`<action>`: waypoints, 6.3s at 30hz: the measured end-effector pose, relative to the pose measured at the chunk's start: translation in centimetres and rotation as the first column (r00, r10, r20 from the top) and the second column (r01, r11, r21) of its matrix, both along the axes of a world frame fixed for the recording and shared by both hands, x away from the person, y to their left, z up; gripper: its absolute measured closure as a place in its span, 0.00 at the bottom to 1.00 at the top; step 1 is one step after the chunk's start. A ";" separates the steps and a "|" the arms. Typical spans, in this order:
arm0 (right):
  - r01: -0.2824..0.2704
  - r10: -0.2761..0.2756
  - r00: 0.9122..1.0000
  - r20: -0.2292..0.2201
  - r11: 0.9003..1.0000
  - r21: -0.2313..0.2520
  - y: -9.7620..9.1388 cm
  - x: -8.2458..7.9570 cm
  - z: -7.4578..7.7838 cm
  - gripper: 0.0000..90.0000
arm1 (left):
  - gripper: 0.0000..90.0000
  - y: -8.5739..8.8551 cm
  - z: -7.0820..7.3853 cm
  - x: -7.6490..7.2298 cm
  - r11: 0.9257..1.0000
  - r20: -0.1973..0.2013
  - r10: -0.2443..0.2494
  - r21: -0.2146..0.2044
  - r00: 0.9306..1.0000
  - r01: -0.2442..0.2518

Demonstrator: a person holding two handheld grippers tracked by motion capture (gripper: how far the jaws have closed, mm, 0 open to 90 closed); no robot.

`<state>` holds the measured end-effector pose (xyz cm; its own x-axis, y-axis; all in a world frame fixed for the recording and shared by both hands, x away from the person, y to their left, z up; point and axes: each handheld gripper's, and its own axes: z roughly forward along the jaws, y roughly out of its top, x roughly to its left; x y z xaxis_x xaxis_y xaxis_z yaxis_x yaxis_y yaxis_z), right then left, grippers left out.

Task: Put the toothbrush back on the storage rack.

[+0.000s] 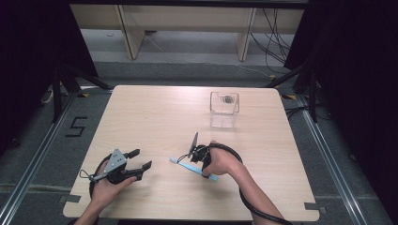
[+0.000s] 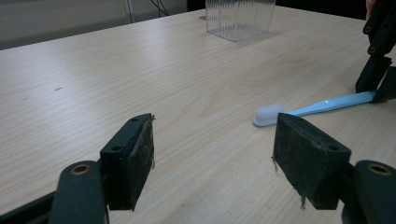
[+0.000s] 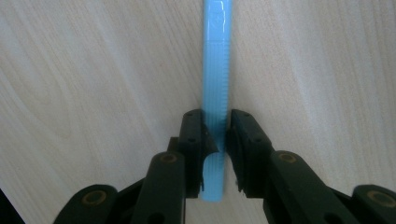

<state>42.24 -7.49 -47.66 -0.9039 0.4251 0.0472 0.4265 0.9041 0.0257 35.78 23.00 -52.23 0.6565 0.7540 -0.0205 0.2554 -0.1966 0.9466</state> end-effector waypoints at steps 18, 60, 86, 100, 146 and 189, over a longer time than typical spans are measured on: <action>-0.011 0.010 0.999 0.035 1.000 0.023 -0.4 -0.3 0.3 0.88 | 0.32 0.0 -0.1 0.1 1.000 0.006 -0.004 -0.009 1.000 0.004; 0.133 -0.364 0.886 0.289 0.794 0.593 -7.9 -2.5 0.9 0.88 | 0.32 0.1 0.0 0.1 1.000 -0.002 0.003 -0.011 1.000 -0.003; 0.111 -0.529 0.772 0.352 0.658 0.745 -9.1 -3.1 1.2 0.88 | 0.32 0.1 -0.1 0.1 1.000 -0.001 0.005 -0.024 1.000 -0.005; 0.068 -0.644 0.650 0.403 0.577 0.814 -10.4 -2.8 2.2 0.88 | 0.32 0.2 0.0 0.0 1.000 -0.006 0.011 -0.018 1.000 -0.011; 0.006 -0.824 0.423 0.376 0.418 0.909 -13.6 0.9 4.9 0.88 | 0.32 0.2 0.0 0.0 1.000 -0.009 0.012 -0.013 1.000 -0.012; -0.015 -0.859 0.367 0.357 0.378 0.926 -13.0 4.0 5.6 0.88 | 0.32 0.1 0.0 0.0 1.000 -0.006 0.009 -0.017 1.000 -0.009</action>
